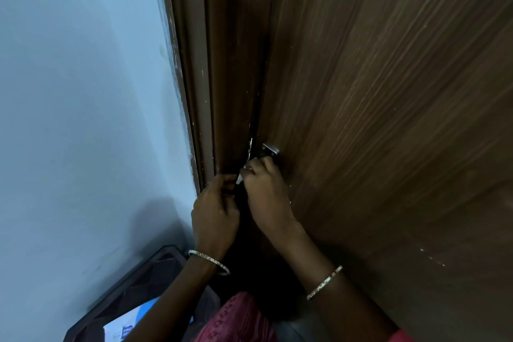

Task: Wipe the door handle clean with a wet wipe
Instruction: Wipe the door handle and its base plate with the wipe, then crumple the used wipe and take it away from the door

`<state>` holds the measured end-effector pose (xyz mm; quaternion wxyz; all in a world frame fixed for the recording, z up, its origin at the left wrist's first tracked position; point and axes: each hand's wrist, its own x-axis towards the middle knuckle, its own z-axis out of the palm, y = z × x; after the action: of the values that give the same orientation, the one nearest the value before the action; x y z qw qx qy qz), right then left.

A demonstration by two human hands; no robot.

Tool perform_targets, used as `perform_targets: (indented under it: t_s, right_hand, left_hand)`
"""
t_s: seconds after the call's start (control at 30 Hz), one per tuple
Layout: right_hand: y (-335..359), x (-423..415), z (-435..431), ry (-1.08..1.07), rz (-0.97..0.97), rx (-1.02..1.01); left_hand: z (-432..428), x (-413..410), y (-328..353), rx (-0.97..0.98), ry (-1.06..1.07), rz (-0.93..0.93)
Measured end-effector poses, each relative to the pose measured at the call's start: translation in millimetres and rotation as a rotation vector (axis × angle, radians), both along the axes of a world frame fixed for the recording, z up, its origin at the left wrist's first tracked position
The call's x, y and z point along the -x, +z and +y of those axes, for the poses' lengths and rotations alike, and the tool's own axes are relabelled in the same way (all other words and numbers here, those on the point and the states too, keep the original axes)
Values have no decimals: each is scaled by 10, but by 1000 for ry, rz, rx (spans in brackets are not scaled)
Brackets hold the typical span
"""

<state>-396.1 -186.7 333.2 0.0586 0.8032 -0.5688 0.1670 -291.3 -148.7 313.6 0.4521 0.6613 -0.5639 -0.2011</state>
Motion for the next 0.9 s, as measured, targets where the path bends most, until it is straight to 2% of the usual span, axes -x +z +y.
perform_targets:
  t_s: [0.27,0.5,0.63,0.8,0.9]
  right_hand:
    - [153,-176,-23,14,185,-144]
    - [201,-148,118,109,154,-172]
    - [233,151,259,-12,-47,-78]
    - [-3,464,517,-176,-391,37]
    - [-75,638,556,-222,-438,89]
  left_hand:
    - [30,-32,9,-40,41,-3]
    - [22,-38,-6,-56,27,16]
    - [26,-56,-22,-71,12,63]
    - [77,-59,-4,-73,-75,93]
    - [63,-33,-1,-57,-89,112]
